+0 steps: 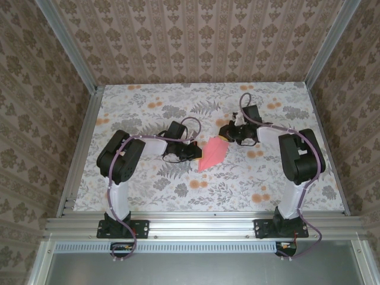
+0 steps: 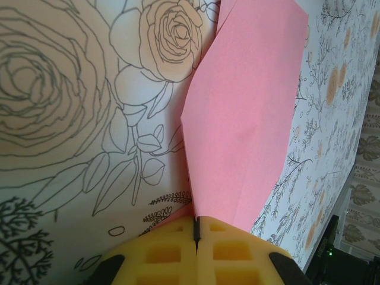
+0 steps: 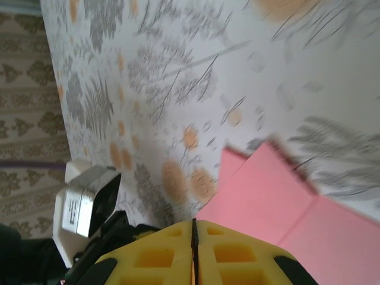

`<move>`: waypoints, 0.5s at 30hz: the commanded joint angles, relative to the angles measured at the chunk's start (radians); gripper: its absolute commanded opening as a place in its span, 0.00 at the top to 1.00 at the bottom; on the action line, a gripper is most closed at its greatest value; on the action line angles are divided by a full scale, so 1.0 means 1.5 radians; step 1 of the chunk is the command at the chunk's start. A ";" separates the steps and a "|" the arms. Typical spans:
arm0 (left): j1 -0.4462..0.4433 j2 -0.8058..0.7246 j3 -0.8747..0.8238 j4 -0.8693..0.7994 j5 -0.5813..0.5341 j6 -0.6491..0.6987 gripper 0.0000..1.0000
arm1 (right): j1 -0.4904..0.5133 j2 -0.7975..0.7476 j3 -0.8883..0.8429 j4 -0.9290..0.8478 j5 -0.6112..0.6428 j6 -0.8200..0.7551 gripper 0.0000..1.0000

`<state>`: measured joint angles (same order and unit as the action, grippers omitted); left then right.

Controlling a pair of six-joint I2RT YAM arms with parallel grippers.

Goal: Fold a paper plane with a square sheet of paper (pick it up from the middle)
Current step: Fourth fold the wing at the center of the table.

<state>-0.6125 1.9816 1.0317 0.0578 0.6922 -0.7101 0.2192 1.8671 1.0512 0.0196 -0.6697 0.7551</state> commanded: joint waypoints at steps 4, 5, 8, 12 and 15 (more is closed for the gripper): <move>-0.003 0.042 -0.019 -0.052 -0.049 0.016 0.98 | 0.058 0.015 -0.061 0.077 0.001 0.058 0.89; -0.003 0.042 -0.020 -0.053 -0.049 0.016 0.98 | 0.065 0.020 -0.070 0.092 -0.004 0.065 0.90; -0.003 0.040 -0.020 -0.054 -0.051 0.016 0.98 | 0.079 0.034 -0.091 0.108 0.005 0.073 0.90; -0.004 0.039 -0.019 -0.061 -0.053 0.018 0.98 | 0.078 0.050 -0.102 0.060 0.063 0.045 0.91; -0.004 0.038 -0.020 -0.061 -0.054 0.018 0.98 | 0.079 0.060 -0.096 0.043 0.058 0.032 0.91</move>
<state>-0.6125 1.9816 1.0317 0.0563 0.6918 -0.7097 0.3382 1.9141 0.9108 0.1326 -0.6403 0.8253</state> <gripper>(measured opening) 0.050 0.091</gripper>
